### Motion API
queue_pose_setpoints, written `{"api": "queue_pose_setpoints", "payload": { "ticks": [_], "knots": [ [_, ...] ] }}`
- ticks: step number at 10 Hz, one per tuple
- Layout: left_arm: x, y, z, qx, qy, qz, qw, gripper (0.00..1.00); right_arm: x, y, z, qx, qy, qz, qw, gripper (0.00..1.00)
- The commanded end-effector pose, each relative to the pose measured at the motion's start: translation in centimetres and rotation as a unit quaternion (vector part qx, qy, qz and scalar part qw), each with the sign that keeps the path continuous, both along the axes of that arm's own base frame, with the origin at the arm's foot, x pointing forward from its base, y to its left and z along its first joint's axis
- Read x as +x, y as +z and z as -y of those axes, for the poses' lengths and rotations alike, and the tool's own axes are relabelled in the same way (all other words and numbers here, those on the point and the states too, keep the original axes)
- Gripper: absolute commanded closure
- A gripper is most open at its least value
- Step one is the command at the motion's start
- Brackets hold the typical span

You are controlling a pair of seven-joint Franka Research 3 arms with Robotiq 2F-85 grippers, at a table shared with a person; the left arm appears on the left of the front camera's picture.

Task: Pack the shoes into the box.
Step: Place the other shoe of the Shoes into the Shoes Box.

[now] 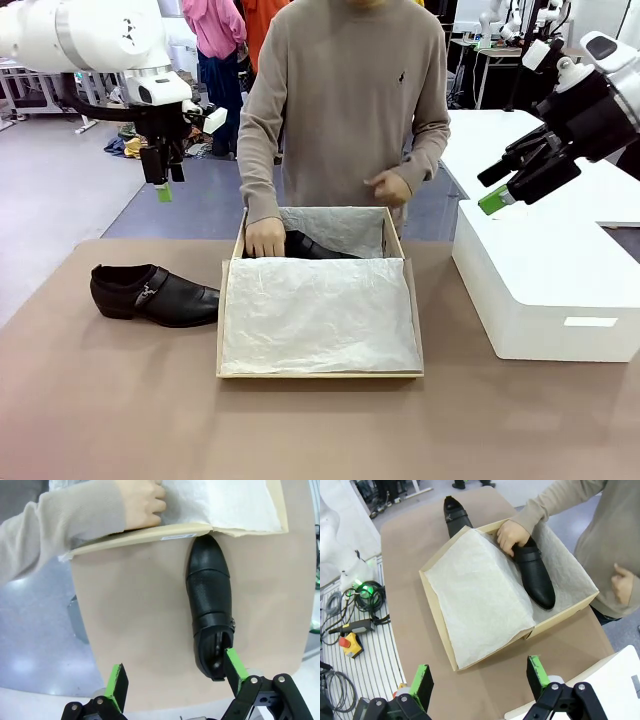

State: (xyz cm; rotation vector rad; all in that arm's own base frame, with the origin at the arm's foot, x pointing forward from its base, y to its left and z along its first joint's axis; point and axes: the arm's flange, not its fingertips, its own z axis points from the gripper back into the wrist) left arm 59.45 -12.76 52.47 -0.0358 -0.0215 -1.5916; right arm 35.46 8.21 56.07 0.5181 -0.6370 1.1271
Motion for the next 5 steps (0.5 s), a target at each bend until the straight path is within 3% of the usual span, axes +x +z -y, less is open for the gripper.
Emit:
{"api": "queue_pose_setpoints", "payload": {
  "ticks": [1,5],
  "knots": [
    [-0.11,0.21,-0.55,0.006,-0.009,0.003,1.000,0.00,0.23,-0.07,-0.11,0.016,0.011,0.009,1.000,0.00],
    [-0.11,0.21,-0.55,0.006,-0.009,0.003,1.000,0.00,0.23,-0.07,-0.11,0.016,0.011,0.009,1.000,0.00]
  ]
}}
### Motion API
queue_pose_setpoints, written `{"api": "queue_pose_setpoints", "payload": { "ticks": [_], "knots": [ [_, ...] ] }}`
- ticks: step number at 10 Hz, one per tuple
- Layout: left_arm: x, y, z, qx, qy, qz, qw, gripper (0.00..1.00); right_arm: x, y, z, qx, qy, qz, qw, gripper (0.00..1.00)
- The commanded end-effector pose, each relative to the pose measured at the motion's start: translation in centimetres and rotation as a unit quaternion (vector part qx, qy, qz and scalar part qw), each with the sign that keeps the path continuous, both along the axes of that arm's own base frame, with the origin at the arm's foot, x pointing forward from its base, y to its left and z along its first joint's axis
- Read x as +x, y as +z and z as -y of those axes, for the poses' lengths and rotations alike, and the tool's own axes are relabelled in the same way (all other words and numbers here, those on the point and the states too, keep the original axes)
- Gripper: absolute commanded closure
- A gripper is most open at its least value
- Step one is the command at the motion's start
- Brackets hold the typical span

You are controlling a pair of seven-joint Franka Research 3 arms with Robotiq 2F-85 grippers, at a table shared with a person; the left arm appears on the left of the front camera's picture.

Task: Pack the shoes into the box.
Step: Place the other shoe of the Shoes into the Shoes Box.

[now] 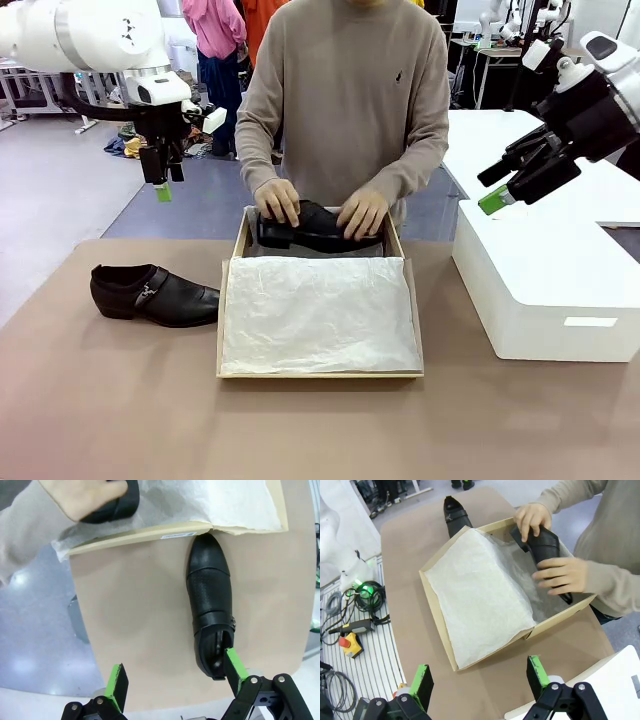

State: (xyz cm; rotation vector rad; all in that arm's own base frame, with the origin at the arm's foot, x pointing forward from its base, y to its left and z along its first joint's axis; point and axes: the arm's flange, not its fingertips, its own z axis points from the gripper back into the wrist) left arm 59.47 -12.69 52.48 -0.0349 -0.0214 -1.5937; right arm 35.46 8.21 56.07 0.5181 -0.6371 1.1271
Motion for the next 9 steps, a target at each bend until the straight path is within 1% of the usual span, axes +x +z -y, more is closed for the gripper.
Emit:
{"api": "queue_pose_setpoints", "payload": {
  "ticks": [1,2,4,5,6,7,9],
  "knots": [
    [-0.1,0.2,-0.5,0.006,-0.008,0.002,1.000,0.00,0.2,-0.1,-0.1,0.016,0.011,0.009,1.000,0.00],
    [0.0,0.0,0.0,0.000,0.000,0.000,1.000,0.00,0.2,-0.1,-0.1,0.016,0.011,0.009,1.000,0.00],
    [-1.7,0.4,-2.0,0.011,0.017,0.048,0.999,0.00,0.2,-0.1,-0.1,0.016,0.011,0.009,1.000,0.00],
    [-2.3,0.4,-3.1,0.016,0.031,0.054,0.998,0.00,0.2,-0.1,-0.1,0.016,0.011,0.009,1.000,0.00],
    [-3.0,0.2,-4.1,0.020,0.035,0.059,0.997,0.00,0.2,-0.1,-0.1,0.016,0.011,0.009,1.000,0.00],
    [-3.7,-0.3,-4.9,0.019,0.042,0.056,0.997,0.00,0.2,-0.1,-0.1,0.016,0.011,0.009,1.000,0.00],
    [-4.6,-2.1,-6.7,0.027,0.063,0.049,0.996,0.00,0.2,-0.1,-0.1,0.016,0.011,0.009,1.000,0.00]
  ]
}}
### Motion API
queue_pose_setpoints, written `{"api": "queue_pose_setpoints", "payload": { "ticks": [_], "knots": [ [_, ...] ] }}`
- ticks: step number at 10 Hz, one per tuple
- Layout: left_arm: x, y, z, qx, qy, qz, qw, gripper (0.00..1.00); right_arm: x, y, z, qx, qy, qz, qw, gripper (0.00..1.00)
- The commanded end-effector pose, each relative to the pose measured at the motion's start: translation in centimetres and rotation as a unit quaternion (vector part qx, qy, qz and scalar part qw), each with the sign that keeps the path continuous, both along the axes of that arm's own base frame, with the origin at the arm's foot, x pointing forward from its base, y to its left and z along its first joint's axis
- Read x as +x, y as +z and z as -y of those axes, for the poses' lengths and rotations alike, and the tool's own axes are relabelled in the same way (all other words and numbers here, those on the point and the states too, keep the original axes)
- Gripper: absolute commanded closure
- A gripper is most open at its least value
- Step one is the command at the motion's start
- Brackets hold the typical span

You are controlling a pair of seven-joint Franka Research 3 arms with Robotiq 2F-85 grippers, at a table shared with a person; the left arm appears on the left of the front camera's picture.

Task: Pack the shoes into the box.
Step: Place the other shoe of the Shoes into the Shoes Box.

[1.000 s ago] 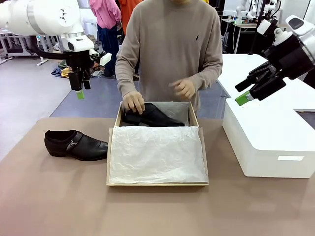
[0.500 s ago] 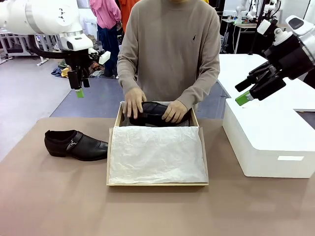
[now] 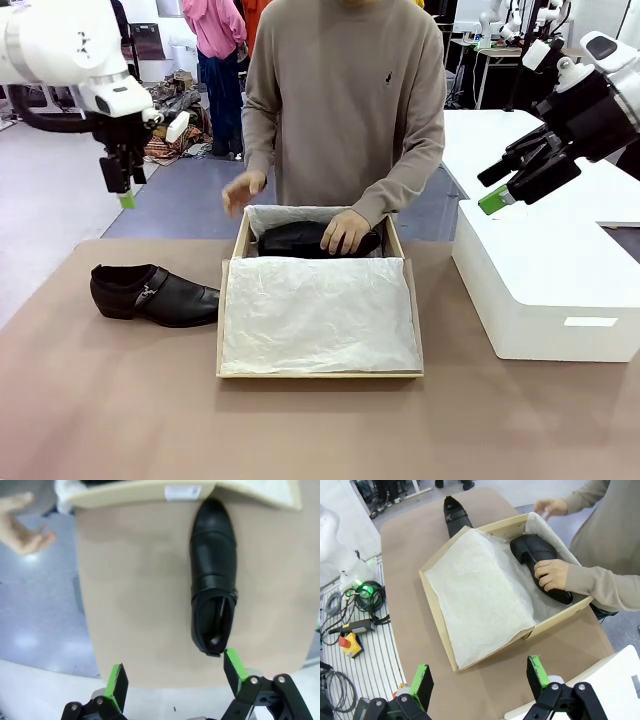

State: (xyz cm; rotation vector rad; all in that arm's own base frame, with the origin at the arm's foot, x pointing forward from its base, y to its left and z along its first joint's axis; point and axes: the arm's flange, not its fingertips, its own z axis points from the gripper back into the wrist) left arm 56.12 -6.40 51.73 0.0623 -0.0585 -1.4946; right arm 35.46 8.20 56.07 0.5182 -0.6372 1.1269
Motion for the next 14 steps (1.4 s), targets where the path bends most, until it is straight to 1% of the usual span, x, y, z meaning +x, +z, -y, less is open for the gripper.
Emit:
{"api": "queue_pose_setpoints", "payload": {
  "ticks": [1,3,6,7,8,12,14],
  "knots": [
    [-1.4,-2.4,-1.1,0.008,0.015,0.004,1.000,0.00,0.2,-0.1,-0.1,0.016,0.011,0.009,1.000,0.00],
    [-1.1,-4.4,-2.2,0.011,0.009,0.004,1.000,0.00,0.2,-0.1,-0.1,0.016,0.011,0.009,1.000,0.00],
    [-0.6,-6.0,-3.0,-0.006,0.007,-0.010,1.000,0.00,0.2,-0.1,-0.1,0.016,0.011,0.009,1.000,0.00],
    [-0.5,-5.6,-3.0,-0.013,-0.001,-0.011,1.000,0.00,0.2,-0.1,-0.1,0.016,0.011,0.009,1.000,0.00],
    [-0.5,-5.8,-2.4,0.003,0.016,-0.012,1.000,0.00,0.2,-0.1,-0.1,0.016,0.011,0.009,1.000,0.00],
    [-0.5,-5.8,-2.4,0.003,0.016,-0.012,1.000,0.00,0.2,-0.1,-0.1,0.016,0.011,0.009,1.000,0.00],
    [-0.2,-6.5,-2.5,0.001,0.015,-0.015,1.000,0.00,0.2,-0.1,-0.1,0.016,0.011,0.009,1.000,0.00]
  ]
}}
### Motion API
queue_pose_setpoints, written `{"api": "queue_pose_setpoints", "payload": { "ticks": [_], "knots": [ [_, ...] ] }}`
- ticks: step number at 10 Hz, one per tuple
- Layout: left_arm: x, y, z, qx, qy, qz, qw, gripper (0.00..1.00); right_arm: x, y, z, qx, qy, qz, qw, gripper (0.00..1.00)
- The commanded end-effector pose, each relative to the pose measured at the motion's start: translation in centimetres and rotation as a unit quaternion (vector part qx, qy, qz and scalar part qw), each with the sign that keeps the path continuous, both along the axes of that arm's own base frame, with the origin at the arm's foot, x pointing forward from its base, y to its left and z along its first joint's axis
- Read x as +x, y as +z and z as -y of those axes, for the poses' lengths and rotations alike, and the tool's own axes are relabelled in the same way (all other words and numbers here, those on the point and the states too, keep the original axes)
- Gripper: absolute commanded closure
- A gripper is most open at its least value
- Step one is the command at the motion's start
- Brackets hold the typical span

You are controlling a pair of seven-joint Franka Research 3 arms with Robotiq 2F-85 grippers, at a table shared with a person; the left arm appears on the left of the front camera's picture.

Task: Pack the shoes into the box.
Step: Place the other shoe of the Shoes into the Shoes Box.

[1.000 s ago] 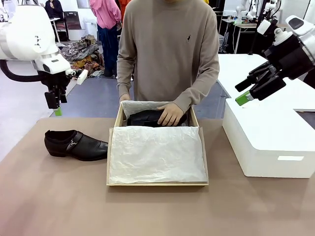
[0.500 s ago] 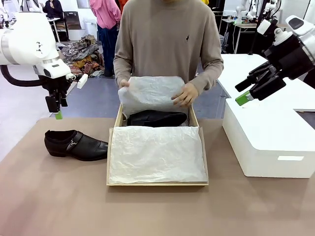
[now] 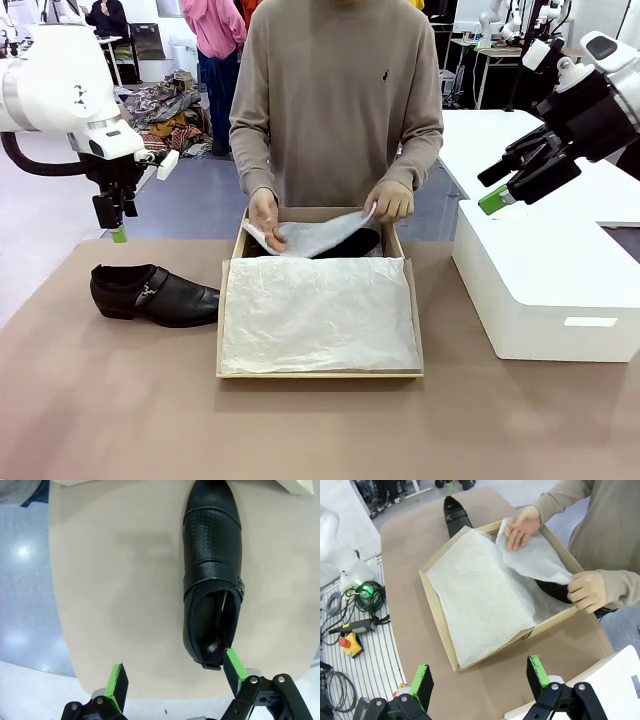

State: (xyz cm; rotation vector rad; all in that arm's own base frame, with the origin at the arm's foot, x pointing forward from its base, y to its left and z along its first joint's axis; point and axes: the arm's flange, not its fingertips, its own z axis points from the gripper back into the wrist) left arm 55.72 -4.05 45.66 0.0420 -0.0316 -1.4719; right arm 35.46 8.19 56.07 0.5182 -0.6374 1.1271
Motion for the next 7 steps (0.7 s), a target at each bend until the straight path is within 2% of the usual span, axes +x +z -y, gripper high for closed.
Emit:
{"api": "queue_pose_setpoints", "payload": {
  "ticks": [1,7],
  "knots": [
    [0.4,-1.3,-0.4,-0.006,-0.002,-0.004,1.000,0.00,0.2,-0.1,-0.1,0.016,0.011,0.009,1.000,0.00],
    [1.0,-5.3,-1.7,-0.021,-0.010,-0.024,0.999,0.00,0.2,-0.1,-0.1,0.016,0.011,0.009,1.000,0.00]
  ]
}}
